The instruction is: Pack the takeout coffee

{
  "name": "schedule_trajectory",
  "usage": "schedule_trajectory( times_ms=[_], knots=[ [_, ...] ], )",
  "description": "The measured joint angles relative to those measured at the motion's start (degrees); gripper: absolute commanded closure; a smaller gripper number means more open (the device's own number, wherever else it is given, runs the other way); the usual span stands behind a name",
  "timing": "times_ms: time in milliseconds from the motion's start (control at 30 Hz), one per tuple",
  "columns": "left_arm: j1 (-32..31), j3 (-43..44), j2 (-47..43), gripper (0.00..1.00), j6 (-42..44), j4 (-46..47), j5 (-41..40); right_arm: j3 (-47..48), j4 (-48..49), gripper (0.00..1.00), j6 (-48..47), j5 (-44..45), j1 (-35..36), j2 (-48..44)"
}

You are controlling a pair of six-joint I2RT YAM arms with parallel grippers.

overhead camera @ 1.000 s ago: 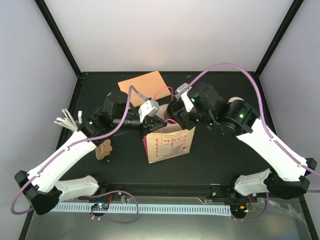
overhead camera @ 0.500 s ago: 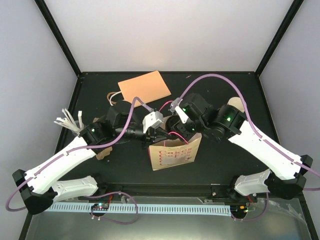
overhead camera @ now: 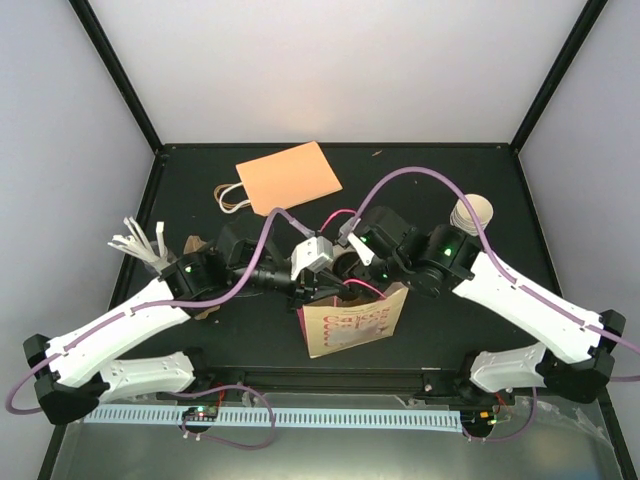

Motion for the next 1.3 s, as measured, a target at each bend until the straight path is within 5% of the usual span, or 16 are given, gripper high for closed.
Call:
schedule_trajectory(
  times_ms=[167, 267, 600, 1000, 1300],
  knots=[
    [-1.2, -0.2, 0.0, 0.97, -0.6, 0.1, -0.9, -3.5, 0.6, 0.4, 1.0, -0.2, 0.8, -2.0],
    [-1.6, -0.2, 0.0, 0.88, -0.8, 0.2, -1.4, -5.4, 1.1, 0.41, 1.8, -0.2, 1.6, -3.0],
    [-1.9, 0.1, -3.1, 0.2, -3.4, -0.2, -6.9, -10.4, 2.2, 0.42, 3.7, -0.2, 3.8, -5.7],
    [-1.8, 17.4, -1.5, 0.2, -5.6, -14.3, -25.5, -14.9, 3.4, 0.42, 5.3, 1.4, 8.5, -8.7],
    [-1.7, 18.8, 5.9, 0.23, -3.0, -25.1, -22.7, -17.6, 4.7, 0.43, 6.4, 4.5, 11.9, -10.6]
  ],
)
